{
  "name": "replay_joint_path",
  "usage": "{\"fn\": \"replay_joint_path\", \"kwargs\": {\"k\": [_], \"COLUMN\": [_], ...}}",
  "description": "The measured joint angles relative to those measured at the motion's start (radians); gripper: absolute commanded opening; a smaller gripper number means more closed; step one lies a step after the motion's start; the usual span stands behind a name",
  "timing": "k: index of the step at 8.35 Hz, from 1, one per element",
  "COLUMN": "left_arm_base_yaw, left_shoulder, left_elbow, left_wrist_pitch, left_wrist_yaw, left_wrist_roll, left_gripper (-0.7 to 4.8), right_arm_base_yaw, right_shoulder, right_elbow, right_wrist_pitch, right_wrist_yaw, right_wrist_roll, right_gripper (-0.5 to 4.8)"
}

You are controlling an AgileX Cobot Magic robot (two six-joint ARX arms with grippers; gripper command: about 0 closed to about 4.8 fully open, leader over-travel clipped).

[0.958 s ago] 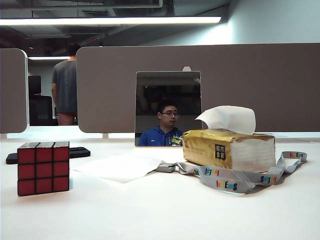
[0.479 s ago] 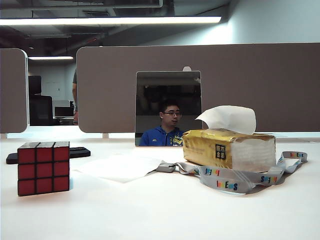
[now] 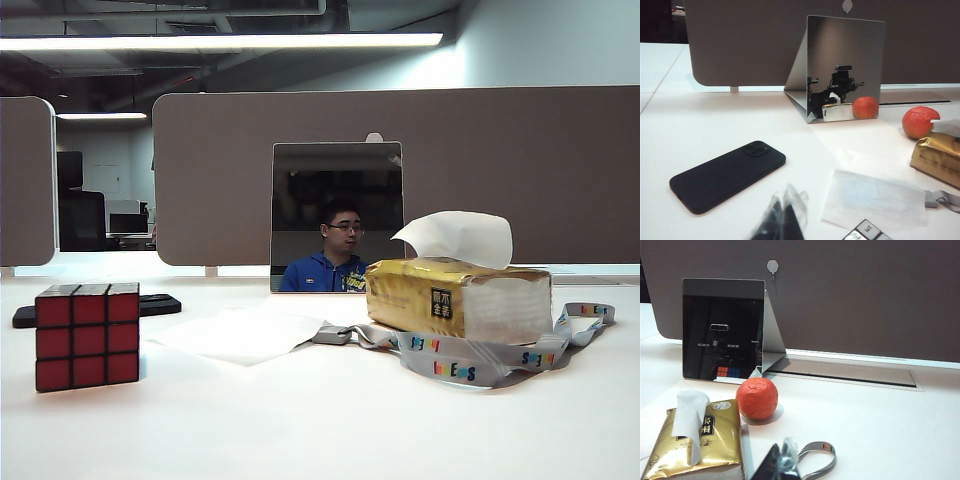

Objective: Pull out a tissue from the tissue box and use it to cover the ID card on the tabletop.

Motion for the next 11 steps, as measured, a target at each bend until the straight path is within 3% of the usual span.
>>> {"fn": "replay_joint_path", "kwargs": {"k": [2, 3, 4, 8, 11], "left_arm_base_yaw": [0.000, 0.000, 0.000, 0.000, 0.000], "left_shoulder": [0.000, 0.000, 0.000, 0.000, 0.000], "left_elbow": [0.000, 0.000, 0.000, 0.000, 0.000], "left_wrist_pitch": [0.000, 0.000, 0.000, 0.000, -0.009], "left_wrist_yaw": [-0.058, -0.095, -0.124, -0.191, -0.255], "left_wrist_roll": [0.000, 0.000, 0.000, 0.000, 0.001], "left_gripper": [-0.06, -0.06, -0.06, -0.06, -0.06], "right_arm_base_yaw": [0.000, 0.000, 0.001, 0.000, 0.000], "right_shoulder": [0.000, 0.000, 0.000, 0.000, 0.000], "right_elbow": [0.000, 0.000, 0.000, 0.000, 0.000], "right_wrist_pitch": [-0.011, -0.007, 0.002, 0.000, 0.000], "right_wrist_yaw": [-0.009, -0.091, -0.093, 0.097, 0.095], "right_wrist_roll": [0.000, 0.000, -0.001, -0.001, -0.001], "right_gripper": [-0.06, -0.06, -0.06, -0.06, -0.06]}}
